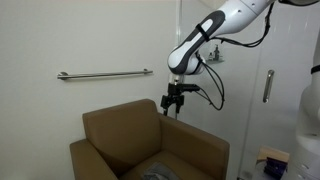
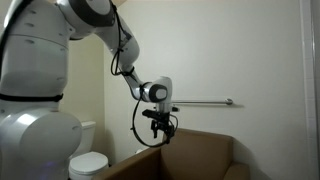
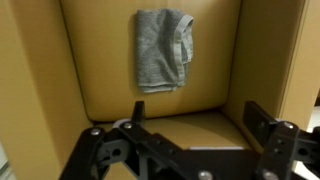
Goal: Wipe the couch with the cloth
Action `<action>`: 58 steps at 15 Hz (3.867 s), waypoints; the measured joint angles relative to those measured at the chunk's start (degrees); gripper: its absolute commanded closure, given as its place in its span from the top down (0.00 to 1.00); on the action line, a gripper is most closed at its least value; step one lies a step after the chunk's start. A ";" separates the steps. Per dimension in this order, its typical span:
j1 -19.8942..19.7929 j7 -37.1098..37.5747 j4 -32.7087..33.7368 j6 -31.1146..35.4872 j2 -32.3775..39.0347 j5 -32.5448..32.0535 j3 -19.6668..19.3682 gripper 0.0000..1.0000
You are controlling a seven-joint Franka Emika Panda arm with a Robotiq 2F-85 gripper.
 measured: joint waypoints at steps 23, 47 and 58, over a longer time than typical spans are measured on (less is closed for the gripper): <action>4.43 -0.78 13.43 17.06 44.75 3.30 6.28 1.00; -2.31 -4.12 40.04 14.68 68.57 -3.34 9.26 0.55; 1.54 -1.94 47.59 1.14 69.52 -3.46 7.03 0.06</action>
